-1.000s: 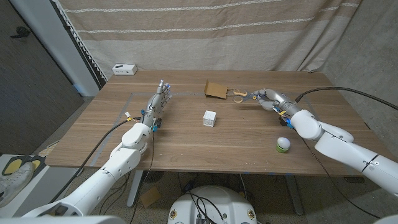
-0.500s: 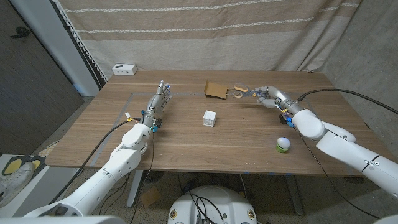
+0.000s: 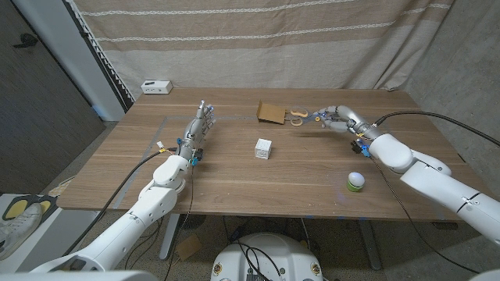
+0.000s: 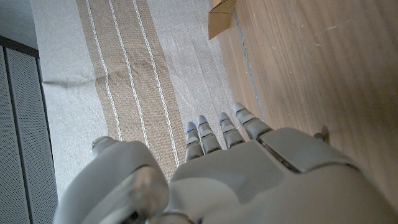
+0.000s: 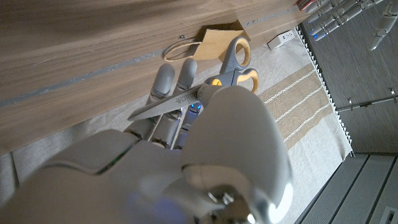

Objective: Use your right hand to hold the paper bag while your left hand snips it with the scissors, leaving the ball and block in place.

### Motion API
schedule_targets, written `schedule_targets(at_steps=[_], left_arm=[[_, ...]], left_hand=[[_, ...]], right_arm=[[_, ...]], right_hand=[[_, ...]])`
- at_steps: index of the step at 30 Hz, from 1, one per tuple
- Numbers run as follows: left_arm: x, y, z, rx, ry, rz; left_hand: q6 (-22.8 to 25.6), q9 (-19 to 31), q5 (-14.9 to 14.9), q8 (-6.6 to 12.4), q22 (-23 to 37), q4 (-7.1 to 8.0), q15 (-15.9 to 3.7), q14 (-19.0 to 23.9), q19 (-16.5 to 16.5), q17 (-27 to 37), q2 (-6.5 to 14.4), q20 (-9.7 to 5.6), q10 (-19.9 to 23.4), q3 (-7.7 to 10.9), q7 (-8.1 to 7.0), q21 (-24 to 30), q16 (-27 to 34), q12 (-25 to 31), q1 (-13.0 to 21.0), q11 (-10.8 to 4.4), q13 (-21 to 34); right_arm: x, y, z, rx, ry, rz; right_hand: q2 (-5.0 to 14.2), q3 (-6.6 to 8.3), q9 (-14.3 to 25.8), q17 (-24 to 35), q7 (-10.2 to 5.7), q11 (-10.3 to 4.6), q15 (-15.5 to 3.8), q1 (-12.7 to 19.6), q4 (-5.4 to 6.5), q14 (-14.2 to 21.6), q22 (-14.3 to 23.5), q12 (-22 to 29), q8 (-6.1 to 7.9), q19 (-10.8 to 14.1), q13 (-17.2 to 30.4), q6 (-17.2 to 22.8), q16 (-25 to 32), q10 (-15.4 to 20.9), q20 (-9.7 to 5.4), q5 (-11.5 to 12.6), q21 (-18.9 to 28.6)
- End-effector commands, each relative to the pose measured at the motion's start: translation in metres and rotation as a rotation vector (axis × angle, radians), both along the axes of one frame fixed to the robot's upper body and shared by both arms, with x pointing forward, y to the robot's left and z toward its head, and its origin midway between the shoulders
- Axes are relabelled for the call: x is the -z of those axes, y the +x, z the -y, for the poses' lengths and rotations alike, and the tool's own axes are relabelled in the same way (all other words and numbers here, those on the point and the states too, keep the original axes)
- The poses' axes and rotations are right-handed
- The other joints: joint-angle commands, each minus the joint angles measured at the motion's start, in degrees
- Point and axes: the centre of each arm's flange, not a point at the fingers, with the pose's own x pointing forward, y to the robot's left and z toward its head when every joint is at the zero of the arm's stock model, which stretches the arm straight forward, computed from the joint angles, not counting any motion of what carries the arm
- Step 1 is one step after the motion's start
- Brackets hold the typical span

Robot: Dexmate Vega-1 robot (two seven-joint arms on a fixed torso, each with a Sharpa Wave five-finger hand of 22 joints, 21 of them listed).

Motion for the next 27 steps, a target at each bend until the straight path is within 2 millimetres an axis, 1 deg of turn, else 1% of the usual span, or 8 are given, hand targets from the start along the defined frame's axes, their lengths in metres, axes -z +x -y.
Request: schedule_targets(at_steps=[1,3,8,10,16,21,23,27], left_arm=[[-0.001,-0.001,0.001,0.001,-0.004,0.004],[-0.001,-0.001,0.002,0.002,-0.003,0.004],[0.0,-0.002,0.002,0.001,-0.003,0.006],[0.0,-0.003,0.002,0.002,-0.003,0.006],[-0.001,-0.005,0.001,-0.001,-0.001,0.011],[-0.001,-0.007,0.0,-0.005,-0.002,0.012],[0.0,-0.007,-0.001,-0.005,-0.002,0.012],[0.001,-0.008,-0.002,-0.005,-0.003,0.01]], left_hand=[[0.3,0.1,0.1,0.11,0.2,0.36,-8.5,0.2,0.7,0.1,0.5,-5.7,0.3,-0.08,-0.14,0.0,0.2,0.3,0.1,-0.06,0.0],[0.3,0.1,0.1,0.11,0.2,0.37,-8.48,0.2,0.7,0.1,0.5,-5.72,0.2,-0.08,-0.16,0.0,0.2,0.3,0.1,-0.01,0.0],[0.3,0.1,0.1,0.12,0.2,0.39,-8.42,0.2,0.7,0.1,0.5,-5.77,0.3,-0.09,-0.06,0.1,0.2,0.3,0.1,0.05,0.0],[0.3,0.1,0.1,0.11,0.2,0.39,-8.44,0.1,0.7,0.1,0.5,-5.76,0.3,-0.09,-0.11,0.1,0.2,0.3,0.1,0.07,0.0],[0.3,0.1,0.1,0.09,0.2,0.41,-8.46,0.1,0.7,0.1,0.6,-5.75,0.2,-0.09,-0.07,0.1,0.2,0.3,0.1,0.03,0.0],[0.4,0.1,0.1,0.12,0.2,0.43,-8.49,0.1,0.7,0.1,0.6,-5.74,0.3,-0.09,-0.14,0.1,0.2,0.3,0.1,0.06,0.0],[0.4,0.1,0.1,0.11,0.2,0.43,-8.46,0.1,0.7,0.1,0.6,-5.77,0.2,-0.09,-0.13,0.0,0.2,0.3,0.1,0.09,0.0],[0.3,0.1,0.1,0.09,0.2,0.44,-8.45,0.1,0.7,0.1,0.6,-5.77,0.2,-0.09,-0.13,0.0,0.2,0.3,0.1,0.1,0.0]], right_arm=[[-0.015,0.001,0.014,-0.125,0.128,-0.057],[-0.018,-0.001,0.015,-0.132,0.126,-0.063],[-0.024,-0.005,0.013,-0.141,0.111,-0.062],[-0.026,-0.005,0.013,-0.16,0.121,-0.068],[-0.03,-0.007,0.013,-0.192,0.132,-0.074],[-0.032,-0.008,0.012,-0.229,0.149,-0.078],[-0.032,-0.009,0.011,-0.252,0.161,-0.084],[-0.033,-0.01,0.009,-0.288,0.177,-0.087]], right_hand=[[0.88,0.24,0.0,0.0,0.08,-1.64,-8.76,2.0,-2.1,1.0,0.0,0.1,0.13,0.5,-0.4,2.0,0.8,2.5,-10.25,0.3,0.2],[0.91,-0.04,-0.1,0.0,0.13,-1.37,-8.73,2.2,-2.37,1.3,0.0,0.2,0.07,0.7,-0.7,2.4,1.0,3.3,-10.26,0.3,0.2],[0.78,-0.7,-0.3,-0.1,0.27,-1.63,-8.69,2.5,-2.96,1.8,-0.2,0.0,-0.03,1.1,-1.3,3.3,1.4,4.0,-10.27,0.3,0.1],[0.88,-0.83,-0.4,-0.2,0.34,-0.92,-8.71,2.6,-3.11,2.0,-0.3,0.0,-0.14,1.3,-1.5,3.4,1.6,4.2,-10.22,0.4,0.0],[0.93,-1.1,-0.6,-0.3,0.51,-0.52,-8.71,2.8,-3.33,2.2,-0.5,-0.2,-0.35,1.6,-1.8,3.6,1.7,4.5,-10.18,0.4,0.0],[1.01,-1.31,-0.7,-0.5,0.78,-0.66,-8.68,2.8,-3.35,2.3,-0.7,-0.4,-0.47,1.8,-2.1,3.9,1.8,4.5,-10.11,0.4,-0.2],[0.87,-1.55,-0.8,-0.6,0.87,-1.16,-8.68,2.8,-3.5,2.4,-0.8,-0.4,-0.41,1.9,-2.4,4.5,1.9,4.9,-10.14,0.4,-0.2],[0.45,-2.24,-1.1,-1.0,0.69,-1.1,-8.71,3.0,-4.04,3.0,-1.0,-0.2,-0.3,2.0,-3.0,6.0,2.1,6.7,-10.22,0.4,-0.2]])
